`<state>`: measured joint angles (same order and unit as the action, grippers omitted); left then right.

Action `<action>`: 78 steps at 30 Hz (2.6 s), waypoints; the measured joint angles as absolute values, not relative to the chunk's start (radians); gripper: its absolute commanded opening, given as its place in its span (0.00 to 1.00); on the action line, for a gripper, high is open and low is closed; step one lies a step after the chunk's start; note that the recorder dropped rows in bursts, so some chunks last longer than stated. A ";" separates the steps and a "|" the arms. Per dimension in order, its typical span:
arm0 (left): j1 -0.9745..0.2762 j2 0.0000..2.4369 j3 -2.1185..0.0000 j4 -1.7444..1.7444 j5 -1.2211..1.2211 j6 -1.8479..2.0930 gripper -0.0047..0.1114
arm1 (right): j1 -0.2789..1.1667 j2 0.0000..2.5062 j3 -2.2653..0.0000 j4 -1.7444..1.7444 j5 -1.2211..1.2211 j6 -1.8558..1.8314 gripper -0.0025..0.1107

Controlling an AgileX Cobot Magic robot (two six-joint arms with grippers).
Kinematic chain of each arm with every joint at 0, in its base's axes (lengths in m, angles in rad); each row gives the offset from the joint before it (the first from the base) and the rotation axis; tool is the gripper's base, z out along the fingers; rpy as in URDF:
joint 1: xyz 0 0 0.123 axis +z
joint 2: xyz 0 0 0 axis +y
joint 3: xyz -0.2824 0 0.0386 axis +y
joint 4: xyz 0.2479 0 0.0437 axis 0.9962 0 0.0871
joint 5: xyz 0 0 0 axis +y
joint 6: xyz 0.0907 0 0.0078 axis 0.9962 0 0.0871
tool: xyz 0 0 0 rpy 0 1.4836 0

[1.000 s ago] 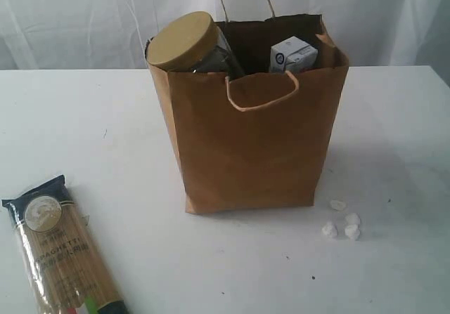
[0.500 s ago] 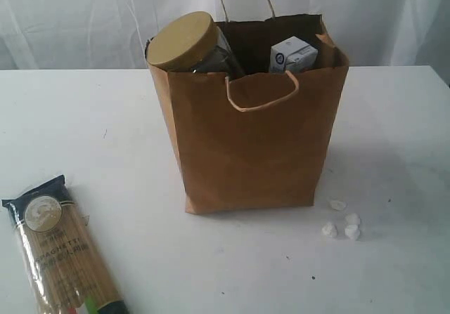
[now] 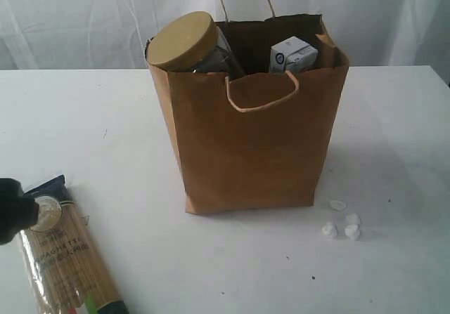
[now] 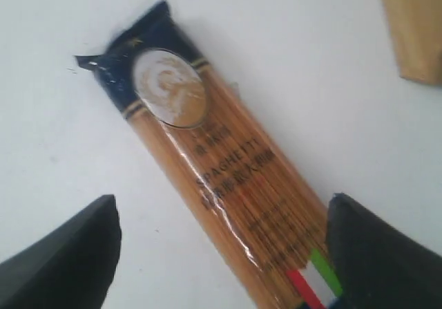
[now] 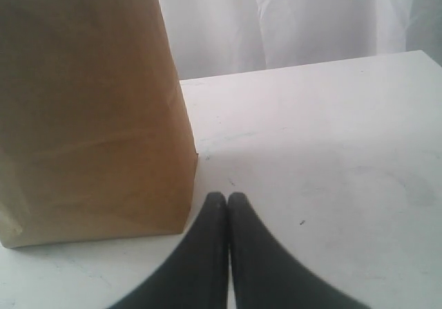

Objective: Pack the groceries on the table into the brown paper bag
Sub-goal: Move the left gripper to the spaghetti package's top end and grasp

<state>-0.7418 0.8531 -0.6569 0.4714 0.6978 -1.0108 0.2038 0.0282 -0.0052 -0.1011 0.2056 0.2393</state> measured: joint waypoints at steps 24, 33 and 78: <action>-0.635 1.346 -0.659 0.760 0.505 -1.583 0.75 | 0.204 0.028 -0.005 -0.091 0.206 0.239 0.02; -0.629 1.358 -0.661 0.766 0.444 -1.637 0.75 | 0.204 0.028 -0.005 -0.091 0.206 0.239 0.02; -0.556 1.571 -0.696 1.088 0.408 -2.099 0.95 | 0.204 0.028 -0.005 -0.091 0.206 0.241 0.02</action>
